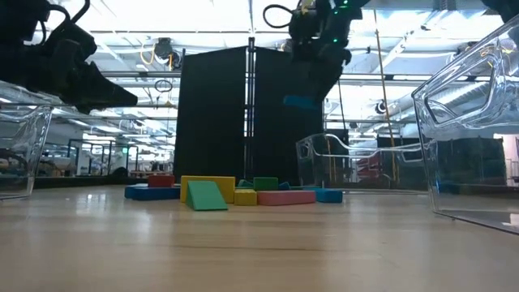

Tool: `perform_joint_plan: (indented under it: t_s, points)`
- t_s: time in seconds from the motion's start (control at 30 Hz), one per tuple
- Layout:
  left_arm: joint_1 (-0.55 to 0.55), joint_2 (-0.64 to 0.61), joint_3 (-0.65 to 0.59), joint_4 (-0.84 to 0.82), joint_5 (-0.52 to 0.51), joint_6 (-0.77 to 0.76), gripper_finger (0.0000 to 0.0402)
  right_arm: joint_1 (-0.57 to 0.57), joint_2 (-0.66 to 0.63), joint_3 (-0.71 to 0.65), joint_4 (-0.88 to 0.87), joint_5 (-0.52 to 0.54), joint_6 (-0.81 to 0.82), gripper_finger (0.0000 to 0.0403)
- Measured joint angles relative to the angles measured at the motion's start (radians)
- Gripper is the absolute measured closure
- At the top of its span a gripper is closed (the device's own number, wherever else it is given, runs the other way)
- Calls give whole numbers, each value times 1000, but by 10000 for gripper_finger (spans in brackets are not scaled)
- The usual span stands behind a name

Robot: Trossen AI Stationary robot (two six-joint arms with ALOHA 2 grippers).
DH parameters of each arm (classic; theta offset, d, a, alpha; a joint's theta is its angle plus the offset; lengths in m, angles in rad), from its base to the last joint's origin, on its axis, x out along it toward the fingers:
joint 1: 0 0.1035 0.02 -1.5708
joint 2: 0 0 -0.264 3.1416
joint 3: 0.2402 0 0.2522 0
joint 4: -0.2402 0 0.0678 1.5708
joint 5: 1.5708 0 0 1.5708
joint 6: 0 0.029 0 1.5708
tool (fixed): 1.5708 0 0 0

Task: Sort blocks by size
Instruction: Put the blue rectangle block into the top transparent bin

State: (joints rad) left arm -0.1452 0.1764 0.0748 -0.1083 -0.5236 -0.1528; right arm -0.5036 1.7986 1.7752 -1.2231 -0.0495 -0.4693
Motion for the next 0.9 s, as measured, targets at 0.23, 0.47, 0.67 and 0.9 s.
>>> perform_joint_plan:
  t_s: [0.23, 0.47, 0.67, 0.9]
  points:
    - [0, 0, 0, -10, 9, -25, 326, -36, -16, -46, -72, -2, 48, 305]
    - [0, 0, 0, -9, 22, -26, 326, -74, -15, -270, -51, -3, 61, 305]
    - [0, 0, 0, -6, 19, -27, 326, -111, -15, -428, 51, -5, 38, 305]
    - [0, 0, 0, -2, -5, -26, 326, -146, -15, -484, 123, -7, 37, 303]
